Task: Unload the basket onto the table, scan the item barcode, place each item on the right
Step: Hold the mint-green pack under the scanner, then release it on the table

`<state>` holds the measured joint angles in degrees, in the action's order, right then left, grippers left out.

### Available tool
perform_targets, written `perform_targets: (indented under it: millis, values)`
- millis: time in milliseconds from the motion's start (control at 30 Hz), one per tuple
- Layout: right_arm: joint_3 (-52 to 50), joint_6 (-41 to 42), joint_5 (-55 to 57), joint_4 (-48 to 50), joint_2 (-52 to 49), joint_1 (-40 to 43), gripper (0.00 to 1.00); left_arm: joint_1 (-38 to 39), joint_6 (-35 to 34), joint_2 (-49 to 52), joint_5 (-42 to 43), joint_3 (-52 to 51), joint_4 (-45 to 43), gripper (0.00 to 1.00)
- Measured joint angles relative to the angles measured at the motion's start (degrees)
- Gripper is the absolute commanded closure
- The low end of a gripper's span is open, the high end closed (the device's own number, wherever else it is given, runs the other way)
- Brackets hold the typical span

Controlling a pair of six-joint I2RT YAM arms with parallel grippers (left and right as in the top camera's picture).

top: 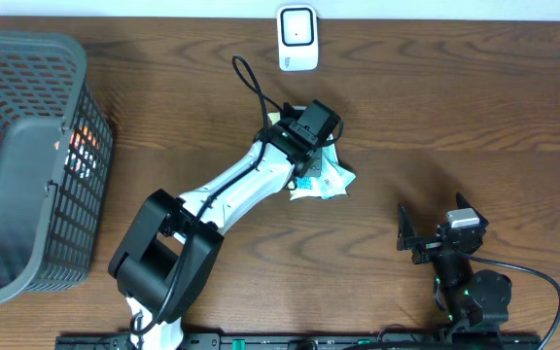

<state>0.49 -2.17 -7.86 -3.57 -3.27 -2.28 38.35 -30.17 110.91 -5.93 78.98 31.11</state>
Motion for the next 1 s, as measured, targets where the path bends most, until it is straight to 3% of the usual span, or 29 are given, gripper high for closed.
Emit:
perform_targets:
  millis: [400, 800, 1000]
  values:
    - [0.0, 0.0, 0.0, 0.0, 0.0, 0.0, 0.01, 2.5, 1.4, 0.0, 6.1, 0.0, -3.5, 0.92]
    - [0.0, 0.0, 0.0, 0.0, 0.0, 0.0, 0.01, 2.4, 1.7, 0.0, -7.3, 0.0, 0.1, 0.93]
    - [0.0, 0.0, 0.0, 0.0, 0.0, 0.0, 0.01, 2.0, 0.4, 0.0, -7.3, 0.0, -0.1, 0.92]
